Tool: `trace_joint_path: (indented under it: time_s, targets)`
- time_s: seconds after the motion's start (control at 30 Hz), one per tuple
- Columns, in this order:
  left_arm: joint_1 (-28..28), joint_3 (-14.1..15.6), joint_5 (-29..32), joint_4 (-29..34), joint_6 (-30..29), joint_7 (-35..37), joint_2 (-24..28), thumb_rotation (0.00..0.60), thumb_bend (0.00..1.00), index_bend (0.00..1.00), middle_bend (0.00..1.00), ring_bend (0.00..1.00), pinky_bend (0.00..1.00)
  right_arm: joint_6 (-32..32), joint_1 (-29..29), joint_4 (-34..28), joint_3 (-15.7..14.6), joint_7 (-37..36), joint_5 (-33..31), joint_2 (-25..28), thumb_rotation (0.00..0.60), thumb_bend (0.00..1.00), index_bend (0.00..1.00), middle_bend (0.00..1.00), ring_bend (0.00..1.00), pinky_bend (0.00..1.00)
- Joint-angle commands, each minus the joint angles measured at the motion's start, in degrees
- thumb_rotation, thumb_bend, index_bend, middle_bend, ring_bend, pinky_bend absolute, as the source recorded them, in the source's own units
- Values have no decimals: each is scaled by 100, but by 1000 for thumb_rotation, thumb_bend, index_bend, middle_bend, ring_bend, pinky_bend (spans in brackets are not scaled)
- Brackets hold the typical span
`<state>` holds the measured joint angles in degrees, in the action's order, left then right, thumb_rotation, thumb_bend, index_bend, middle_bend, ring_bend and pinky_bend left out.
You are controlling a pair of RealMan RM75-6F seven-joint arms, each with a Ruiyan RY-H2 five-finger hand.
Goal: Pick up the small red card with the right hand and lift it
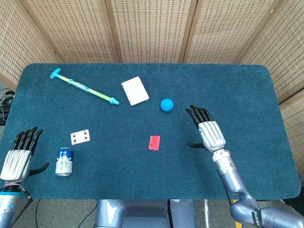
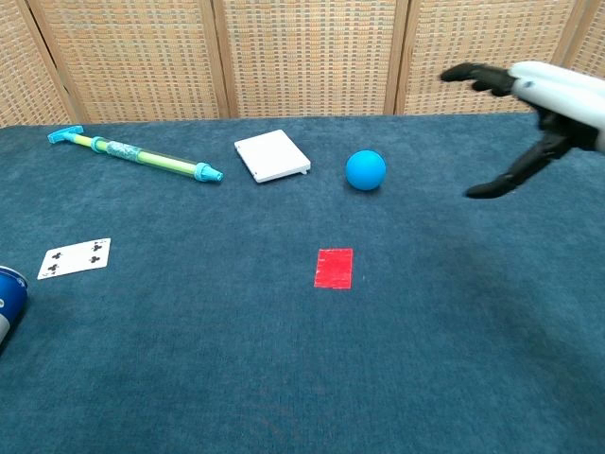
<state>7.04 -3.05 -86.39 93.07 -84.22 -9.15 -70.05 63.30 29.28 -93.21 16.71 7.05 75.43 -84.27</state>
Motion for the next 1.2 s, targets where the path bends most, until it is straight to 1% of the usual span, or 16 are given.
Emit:
trace_joint_path:
  time_s: [0.03,0.1,0.2,0.5,0.7,0.97,1.07,1.2]
  targets:
    - [4,-38,66,-26,10,57,11,600,124,0,0,0,34,-253,160,-292,78,-54,-327,-241,600,183,50,0,0,0]
    - [5,-57,107,-44,17,106,22,600,124,0,0,0,34,-394,260,-376,93,-15,-539,-366,600,183,50,0,0,0]
    - [10,-66,139,-61,38,166,36,600,124,0,0,0,34,-452,402,-346,110,207,-780,-586,600,183,50,0,0,0]
    - [38,-44,147,-73,109,293,61,600,126,0,0,0,34,-400,810,23,194,855,-1408,-1350,600,183,50,0,0,0]
    - [53,-62,208,-91,152,404,86,600,126,0,0,0,34,-242,982,419,187,1012,-1527,-1836,600,183,50,0,0,0]
    - [71,-87,264,-118,183,513,114,600,126,0,0,0,34,112,1185,1049,167,1432,-1558,-2484,600,194,50,0,0,0]
    - [71,-92,279,-121,184,553,124,600,126,0,0,0,34,156,1221,1176,135,1541,-1592,-2633,600,220,49,0,0,0]
    - [77,-92,282,-121,193,599,139,600,127,0,0,0,34,221,1266,1377,74,1756,-1649,-2845,600,285,49,0,0,0]
